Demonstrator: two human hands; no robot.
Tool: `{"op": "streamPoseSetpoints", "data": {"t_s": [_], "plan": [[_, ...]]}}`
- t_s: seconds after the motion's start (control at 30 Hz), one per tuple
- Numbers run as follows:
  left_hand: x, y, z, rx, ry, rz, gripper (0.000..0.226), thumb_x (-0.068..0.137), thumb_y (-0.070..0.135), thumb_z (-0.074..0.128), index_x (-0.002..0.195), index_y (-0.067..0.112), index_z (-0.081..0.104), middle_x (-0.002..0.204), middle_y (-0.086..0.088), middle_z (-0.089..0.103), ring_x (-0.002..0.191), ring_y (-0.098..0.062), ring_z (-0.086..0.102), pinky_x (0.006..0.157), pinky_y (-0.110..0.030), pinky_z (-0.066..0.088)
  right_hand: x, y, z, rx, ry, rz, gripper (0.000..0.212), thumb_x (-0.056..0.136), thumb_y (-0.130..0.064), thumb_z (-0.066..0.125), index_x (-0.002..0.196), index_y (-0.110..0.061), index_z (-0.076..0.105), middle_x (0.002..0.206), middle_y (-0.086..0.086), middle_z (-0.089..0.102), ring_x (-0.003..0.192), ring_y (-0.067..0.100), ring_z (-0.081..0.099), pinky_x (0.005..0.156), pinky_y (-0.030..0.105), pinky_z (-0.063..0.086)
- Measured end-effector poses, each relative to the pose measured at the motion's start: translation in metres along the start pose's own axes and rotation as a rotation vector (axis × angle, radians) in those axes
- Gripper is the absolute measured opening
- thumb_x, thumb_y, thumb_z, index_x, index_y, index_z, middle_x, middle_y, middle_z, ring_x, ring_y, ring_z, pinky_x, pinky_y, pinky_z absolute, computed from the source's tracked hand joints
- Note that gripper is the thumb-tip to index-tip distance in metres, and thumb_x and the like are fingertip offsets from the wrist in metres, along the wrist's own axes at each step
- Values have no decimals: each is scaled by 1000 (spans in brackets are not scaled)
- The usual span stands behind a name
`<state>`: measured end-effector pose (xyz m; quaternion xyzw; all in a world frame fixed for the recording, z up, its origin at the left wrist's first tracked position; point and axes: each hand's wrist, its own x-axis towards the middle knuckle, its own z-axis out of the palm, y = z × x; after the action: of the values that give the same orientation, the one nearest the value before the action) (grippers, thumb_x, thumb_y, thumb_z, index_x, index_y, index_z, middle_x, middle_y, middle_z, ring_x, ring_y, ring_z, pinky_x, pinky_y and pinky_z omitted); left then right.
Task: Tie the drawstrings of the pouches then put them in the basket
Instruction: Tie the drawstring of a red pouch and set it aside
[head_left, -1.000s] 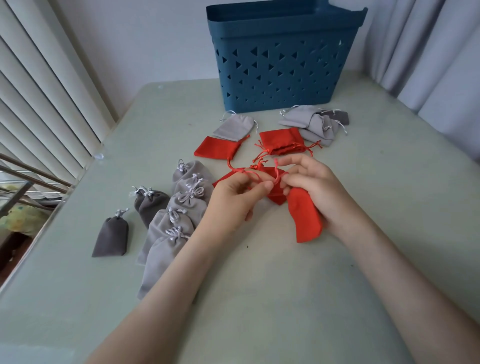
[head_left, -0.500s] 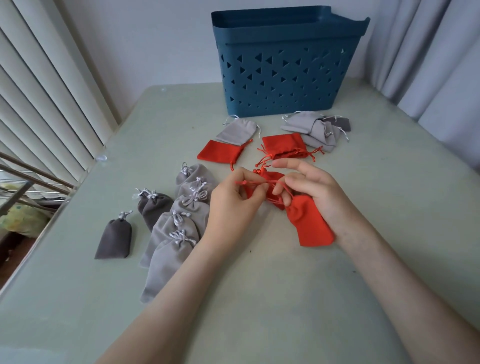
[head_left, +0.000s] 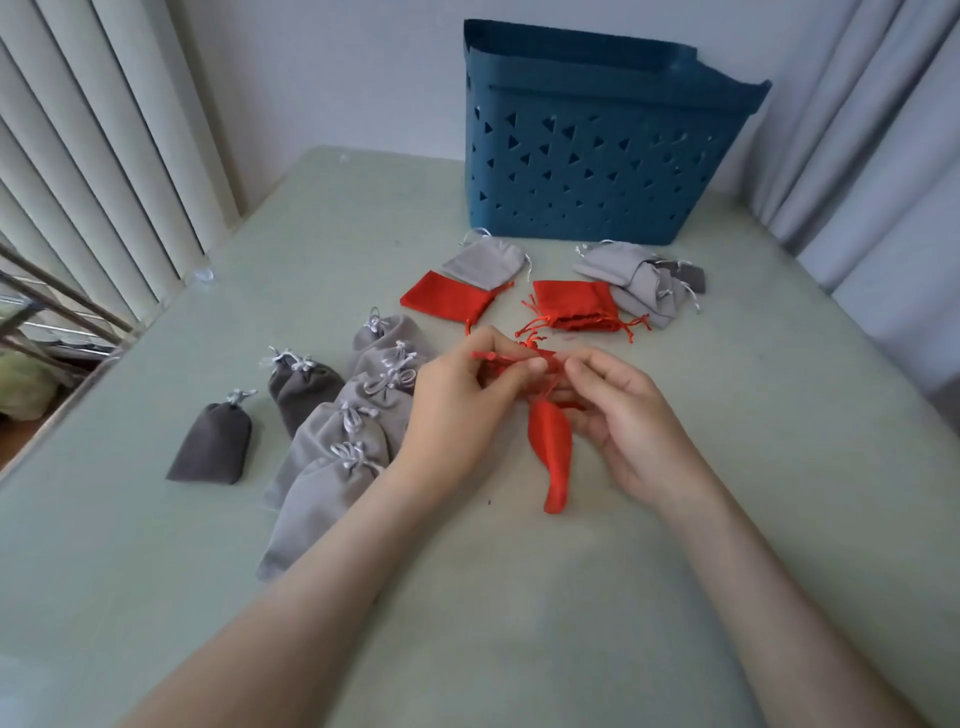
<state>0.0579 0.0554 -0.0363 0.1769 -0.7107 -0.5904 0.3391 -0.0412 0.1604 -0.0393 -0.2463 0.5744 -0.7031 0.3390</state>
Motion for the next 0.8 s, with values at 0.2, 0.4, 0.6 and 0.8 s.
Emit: {"op": "streamPoseSetpoints", "data": {"t_s": [0.2, 0.4, 0.6, 0.8], "plan": [[5, -2, -1, 64, 46, -112, 14, 90, 16, 61, 80, 7, 58, 40, 13, 53, 36, 0, 44, 42, -11, 34, 7, 0, -8, 84, 139, -189, 15, 96, -7, 43, 89, -12, 54, 85, 1, 70, 87, 12, 66, 77, 23, 52], [14, -12, -8, 108, 199, -182, 21, 92, 17, 58, 74, 16, 48, 61, 10, 59, 44, 3, 49, 47, -11, 35, 6, -15, -22, 702, 179, -136, 14, 90, -6, 41, 83, -11, 52, 63, 0, 59, 59, 10, 62, 61, 24, 56], [13, -9, -8, -68, 143, -230, 23, 97, 16, 50, 75, 11, 46, 55, 7, 59, 36, -9, 39, 41, -22, 35, 3, -10, -21, 127, 119, -181, 19, 95, -1, 40, 96, -12, 55, 64, -1, 53, 42, 4, 30, 44, 16, 24], [10, -3, -10, -483, -273, -143, 38, 96, 24, 47, 67, 6, 64, 37, 3, 25, 34, -7, 14, 37, -17, 13, -7, -3, 0, -251, -64, -174, 14, 88, -4, 60, 89, -17, 67, 82, 1, 60, 76, 5, 52, 72, 17, 41]]}}
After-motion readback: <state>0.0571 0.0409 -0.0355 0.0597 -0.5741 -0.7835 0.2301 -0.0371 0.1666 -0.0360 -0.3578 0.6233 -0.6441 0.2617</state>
